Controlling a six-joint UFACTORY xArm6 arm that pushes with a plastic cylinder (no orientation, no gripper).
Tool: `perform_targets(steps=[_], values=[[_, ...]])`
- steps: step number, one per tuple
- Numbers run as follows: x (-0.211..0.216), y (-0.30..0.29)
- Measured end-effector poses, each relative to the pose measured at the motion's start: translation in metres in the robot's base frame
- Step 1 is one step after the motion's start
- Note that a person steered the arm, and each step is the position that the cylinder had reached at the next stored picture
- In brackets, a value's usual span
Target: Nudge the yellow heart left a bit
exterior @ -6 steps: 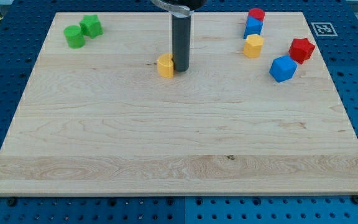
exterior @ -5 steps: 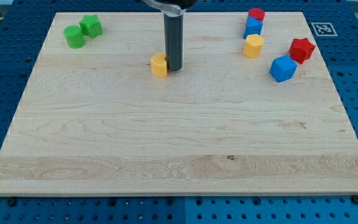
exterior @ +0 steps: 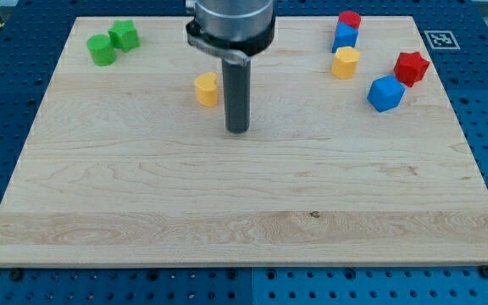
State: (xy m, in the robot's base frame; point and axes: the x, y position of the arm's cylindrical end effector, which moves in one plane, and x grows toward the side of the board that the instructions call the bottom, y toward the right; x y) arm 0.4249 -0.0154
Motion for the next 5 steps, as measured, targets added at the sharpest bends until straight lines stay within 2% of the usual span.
perform_targets(steps=[1, 2, 3, 4, 5], values=[[-0.038, -0.003], [-0.043, -0.015], [-0.040, -0.014], [-0.016, 0.000], [-0.016, -0.001]])
